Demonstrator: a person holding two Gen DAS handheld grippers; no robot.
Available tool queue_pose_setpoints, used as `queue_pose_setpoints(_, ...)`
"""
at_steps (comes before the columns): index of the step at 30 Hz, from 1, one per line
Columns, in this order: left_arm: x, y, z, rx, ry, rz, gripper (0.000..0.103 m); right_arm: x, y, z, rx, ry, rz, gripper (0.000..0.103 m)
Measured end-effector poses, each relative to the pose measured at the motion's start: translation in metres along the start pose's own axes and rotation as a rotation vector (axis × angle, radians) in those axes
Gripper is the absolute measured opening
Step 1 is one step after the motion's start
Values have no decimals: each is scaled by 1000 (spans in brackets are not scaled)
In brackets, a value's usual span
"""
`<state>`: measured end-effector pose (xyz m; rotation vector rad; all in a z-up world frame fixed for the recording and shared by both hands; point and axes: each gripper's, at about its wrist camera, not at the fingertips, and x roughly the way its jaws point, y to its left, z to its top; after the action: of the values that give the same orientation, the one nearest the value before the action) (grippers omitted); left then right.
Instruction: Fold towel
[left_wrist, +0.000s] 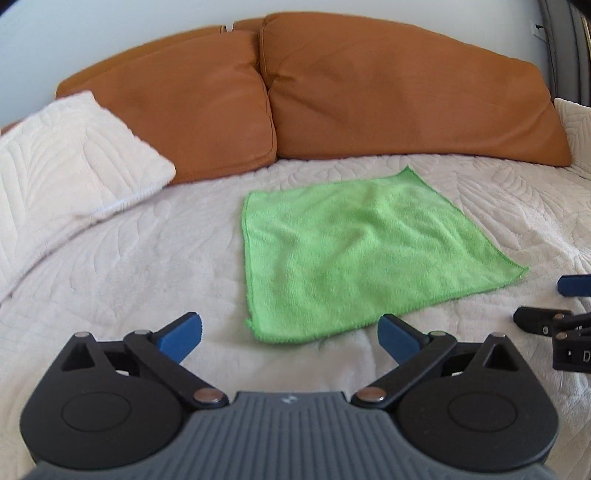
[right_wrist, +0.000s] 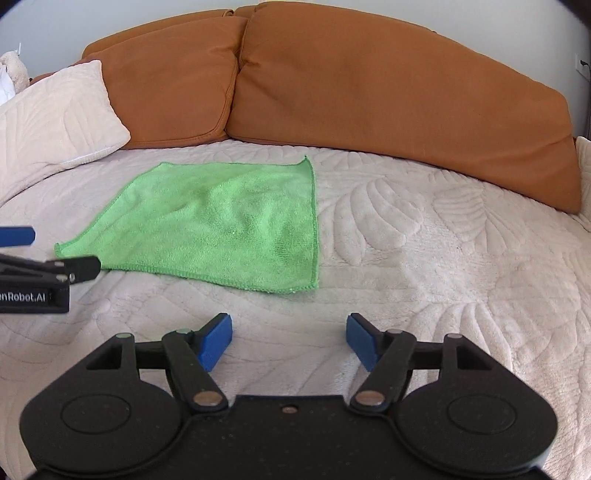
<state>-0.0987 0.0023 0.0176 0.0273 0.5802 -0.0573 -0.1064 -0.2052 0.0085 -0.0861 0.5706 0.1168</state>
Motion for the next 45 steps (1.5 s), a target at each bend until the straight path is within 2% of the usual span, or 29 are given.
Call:
queue_pose_setpoints(3,-3,0,-5,4,-13,-13,103,3,-2,3,24,8,18,80)
queue_pose_setpoints(7,-5,1,-9,3,-22,-22,103,5,5,3,6,6,-8,84)
queue_pose_setpoints(15,-6,-1,-8,-4,-12,-15,103,7,4,5,22,17,2,88)
queue_pose_setpoints(19,-5,1,-7,-4,-9,-16,103,5,-1,8,46,26,30,88)
queue_pose_setpoints(22,-6,1,-7,-2,-9,-16,103,0,-7,11,94,26,100,88)
queue_pose_setpoints(25,-8,0,-6,11,-15,-5,103,-1,-10,13,109,36,126,88)
queue_pose_setpoints(28,-14,-1,1,28,-36,8,103,-2,-16,17,145,37,140,87)
queue_pose_setpoints(32,-24,3,30,23,-108,-49,103,5,-27,28,211,48,147,86)
queue_pose_setpoints(35,-18,8,63,6,-79,-48,103,18,-37,34,288,92,157,85)
queue_pose_setpoints(36,-17,10,74,3,-91,-38,103,20,-38,35,305,95,162,83)
queue_pose_setpoints(38,-13,12,89,-8,-122,-14,103,23,-39,37,329,96,168,73)
queue_pose_setpoints(40,-10,16,99,-30,-153,-4,103,31,-42,36,365,120,185,42)
queue_pose_setpoints(41,-9,19,101,-47,-168,-10,103,35,-43,36,384,133,194,38)
queue_pose_setpoints(43,-8,24,95,-67,-177,-23,103,42,-46,35,421,147,200,38)
queue_pose_setpoints(45,-6,28,87,-76,-149,-23,103,44,-46,37,426,145,194,38)
